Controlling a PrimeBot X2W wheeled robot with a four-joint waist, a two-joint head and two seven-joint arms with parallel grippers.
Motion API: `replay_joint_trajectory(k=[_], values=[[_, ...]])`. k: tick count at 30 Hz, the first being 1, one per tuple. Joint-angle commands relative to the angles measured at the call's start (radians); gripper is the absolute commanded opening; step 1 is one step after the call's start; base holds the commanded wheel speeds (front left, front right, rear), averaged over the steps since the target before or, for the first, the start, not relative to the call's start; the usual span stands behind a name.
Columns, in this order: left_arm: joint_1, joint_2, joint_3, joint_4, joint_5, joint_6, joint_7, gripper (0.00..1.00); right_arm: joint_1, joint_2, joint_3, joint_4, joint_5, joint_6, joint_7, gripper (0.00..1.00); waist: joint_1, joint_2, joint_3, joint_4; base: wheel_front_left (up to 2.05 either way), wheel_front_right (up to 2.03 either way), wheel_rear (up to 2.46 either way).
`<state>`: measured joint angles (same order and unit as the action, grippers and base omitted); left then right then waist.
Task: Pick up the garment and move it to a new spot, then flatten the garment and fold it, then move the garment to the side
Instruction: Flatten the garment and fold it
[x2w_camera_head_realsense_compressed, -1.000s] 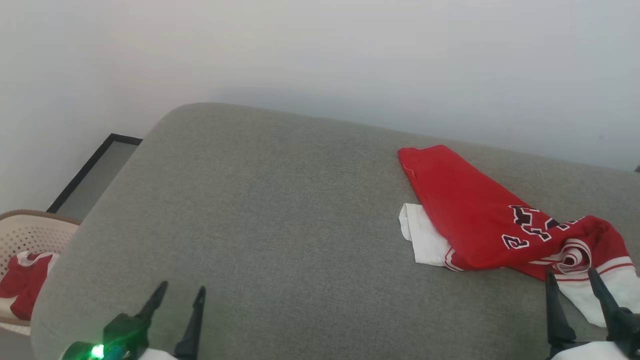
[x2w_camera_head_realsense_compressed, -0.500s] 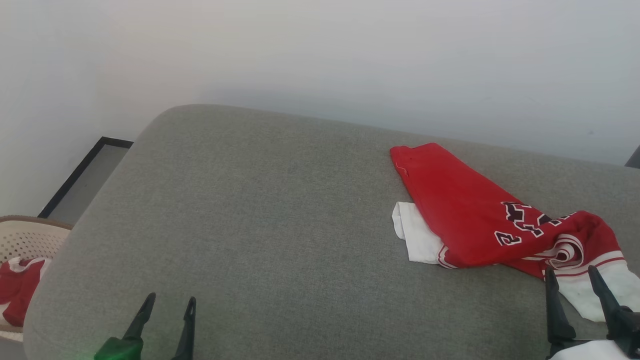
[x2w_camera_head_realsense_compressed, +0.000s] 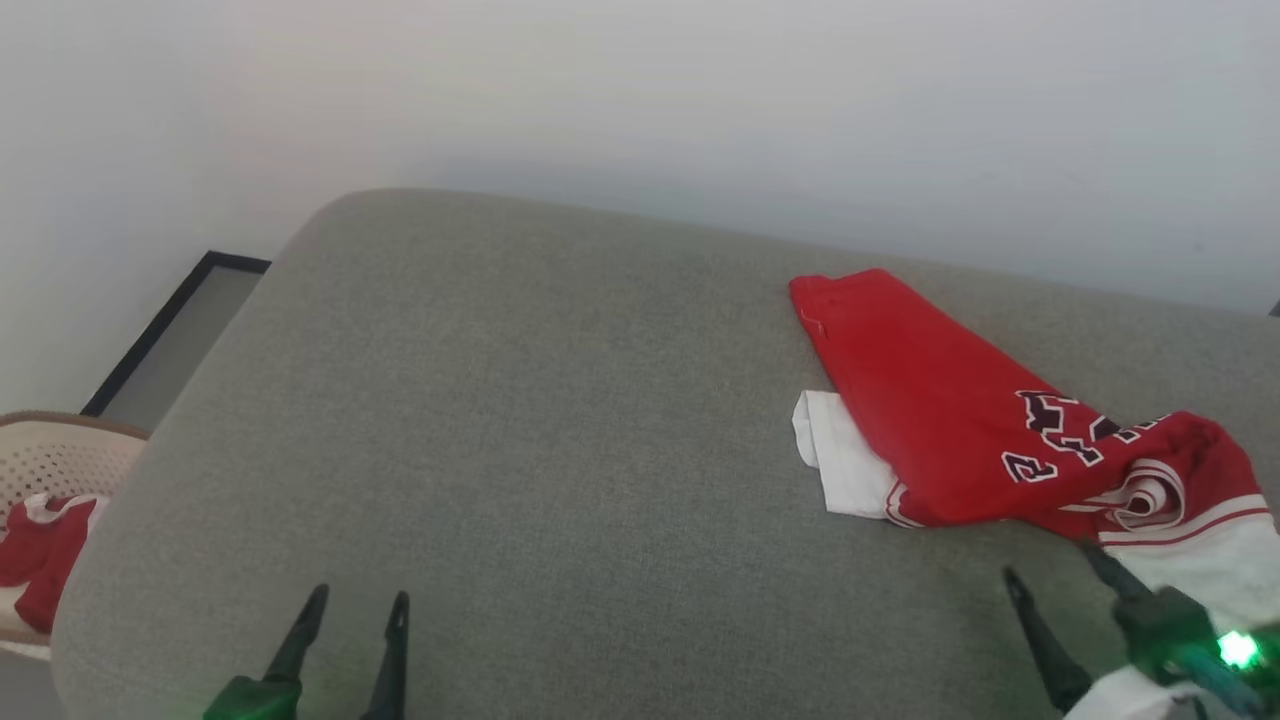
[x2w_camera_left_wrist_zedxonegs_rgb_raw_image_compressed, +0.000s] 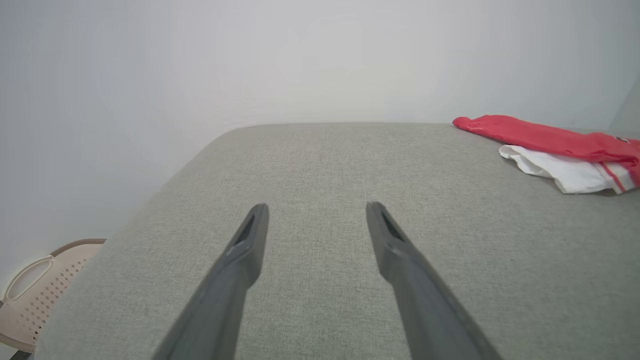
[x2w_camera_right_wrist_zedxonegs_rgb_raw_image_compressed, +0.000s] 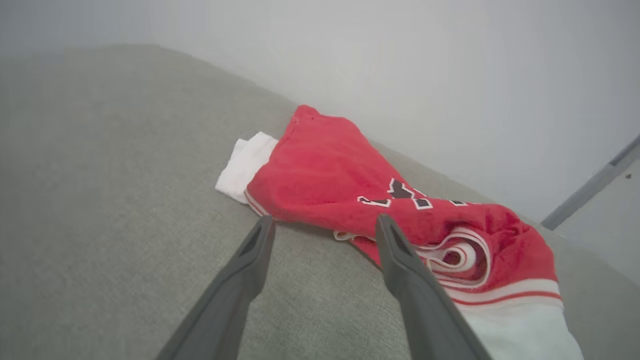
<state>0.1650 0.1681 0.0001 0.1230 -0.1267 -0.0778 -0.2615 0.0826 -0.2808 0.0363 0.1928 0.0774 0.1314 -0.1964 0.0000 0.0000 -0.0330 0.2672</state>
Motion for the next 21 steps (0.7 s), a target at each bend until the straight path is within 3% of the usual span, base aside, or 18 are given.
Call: replay_joint_trajectory(k=[1, 7, 11, 15, 21], values=[[0.005, -0.013, 0.002, -0.002, 0.008, -0.009, -0.005, 1.00, -0.035, -0.081, 0.083, -0.011, 0.024, -0.001, 0.058, 1.00, 0.0000, 0.0000, 0.021, 0.005, 0.00, 0.00, 0.00], [-0.042, -0.054, 0.010, 0.009, 0.009, -0.029, -0.005, 1.00, -0.184, -0.396, 0.383, -0.117, 0.156, -0.002, 0.279, 1.00, 0.0000, 0.0000, 0.095, 0.018, 0.00, 0.00, 0.00], [-0.072, -0.077, 0.007, 0.025, 0.006, -0.039, -0.005, 1.00, -0.327, -0.570, 0.580, -0.199, 0.249, -0.002, 0.387, 1.00, 0.0000, 0.0000, 0.135, 0.035, 0.00, 0.00, 0.00], [-0.099, -0.097, -0.004, 0.037, -0.001, -0.045, -0.005, 1.00, -0.477, -0.676, 0.764, -0.242, 0.308, -0.002, 0.455, 1.00, 0.0000, 0.0000, 0.168, 0.059, 0.00, 0.00, 0.00], [-0.129, -0.108, -0.012, 0.052, -0.012, -0.050, -0.005, 1.00, -0.669, -0.727, 0.961, -0.240, 0.352, -0.002, 0.482, 1.00, 0.0000, 0.0000, 0.210, 0.084, 0.00, 0.00, 0.00]])
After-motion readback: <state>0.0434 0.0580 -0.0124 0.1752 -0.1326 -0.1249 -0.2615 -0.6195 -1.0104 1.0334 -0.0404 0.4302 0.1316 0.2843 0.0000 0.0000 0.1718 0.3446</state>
